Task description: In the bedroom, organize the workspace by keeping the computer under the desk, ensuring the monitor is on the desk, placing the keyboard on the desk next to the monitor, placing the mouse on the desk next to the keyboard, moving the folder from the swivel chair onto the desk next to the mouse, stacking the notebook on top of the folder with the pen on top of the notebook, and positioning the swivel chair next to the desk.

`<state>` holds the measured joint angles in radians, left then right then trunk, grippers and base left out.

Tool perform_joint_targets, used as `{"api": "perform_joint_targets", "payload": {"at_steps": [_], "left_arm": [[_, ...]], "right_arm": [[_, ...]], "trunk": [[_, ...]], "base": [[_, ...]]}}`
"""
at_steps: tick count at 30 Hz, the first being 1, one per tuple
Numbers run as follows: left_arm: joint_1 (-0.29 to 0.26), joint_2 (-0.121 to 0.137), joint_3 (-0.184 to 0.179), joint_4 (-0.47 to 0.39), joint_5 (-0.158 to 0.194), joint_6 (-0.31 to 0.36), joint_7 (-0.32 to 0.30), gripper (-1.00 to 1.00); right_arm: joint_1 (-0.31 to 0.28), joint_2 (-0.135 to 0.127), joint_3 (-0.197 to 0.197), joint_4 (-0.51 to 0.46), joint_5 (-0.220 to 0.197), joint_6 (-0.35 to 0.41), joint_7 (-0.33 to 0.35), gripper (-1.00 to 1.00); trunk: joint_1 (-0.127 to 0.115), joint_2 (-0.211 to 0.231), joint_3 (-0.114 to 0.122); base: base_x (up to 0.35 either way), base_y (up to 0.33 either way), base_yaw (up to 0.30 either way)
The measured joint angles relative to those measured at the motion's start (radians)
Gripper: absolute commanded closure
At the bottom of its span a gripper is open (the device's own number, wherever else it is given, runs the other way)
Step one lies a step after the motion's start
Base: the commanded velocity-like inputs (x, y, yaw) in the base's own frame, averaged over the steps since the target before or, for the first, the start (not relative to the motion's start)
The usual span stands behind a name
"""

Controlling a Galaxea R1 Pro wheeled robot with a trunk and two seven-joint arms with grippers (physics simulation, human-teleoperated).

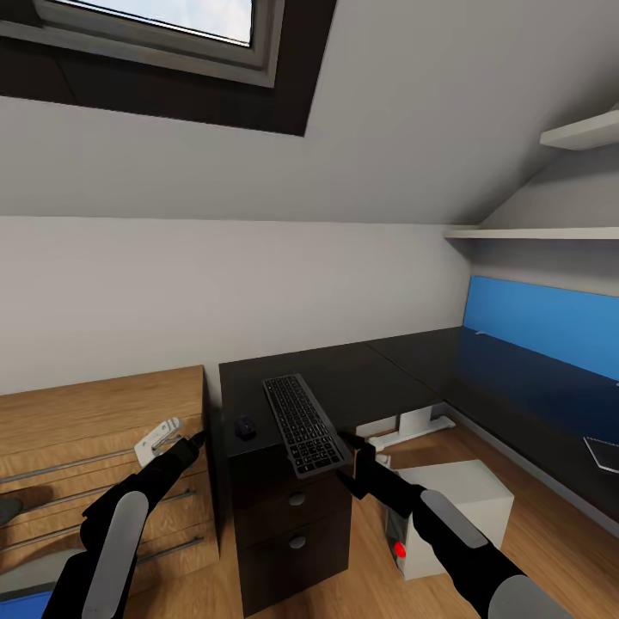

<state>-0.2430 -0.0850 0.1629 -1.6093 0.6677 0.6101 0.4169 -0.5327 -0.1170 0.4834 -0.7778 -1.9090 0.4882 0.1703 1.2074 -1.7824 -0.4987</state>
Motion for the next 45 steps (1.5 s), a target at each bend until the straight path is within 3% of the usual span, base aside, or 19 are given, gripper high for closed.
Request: {"api": "perform_joint_targets", "payload": {"at_steps": [13,41,45], "left_arm": [[0.000,0.000,0.000,0.000,0.000,0.002,0.000,-1.00],[0.000,0.000,0.000,0.000,-0.001,-0.002,0.001,-1.00],[0.000,0.000,-0.003,0.000,-0.002,-0.002,0.001,-1.00]], "right_arm": [[0.000,0.000,0.000,-0.005,0.003,0.000,0.000,-1.00],[0.000,0.003,0.004,-0.015,0.003,-0.002,-0.001,-1.00],[0.000,0.007,0.020,-0.045,0.030,-0.021,-0.003,-1.00]], "trunk": [[0.000,0.000,0.000],[-0.107,0.196,0.088],[-0.123,0.224,0.100]], "base": [[0.000,0.000,0.000],[0.000,0.000,0.000],[0.000,0.000,0.000]]}}
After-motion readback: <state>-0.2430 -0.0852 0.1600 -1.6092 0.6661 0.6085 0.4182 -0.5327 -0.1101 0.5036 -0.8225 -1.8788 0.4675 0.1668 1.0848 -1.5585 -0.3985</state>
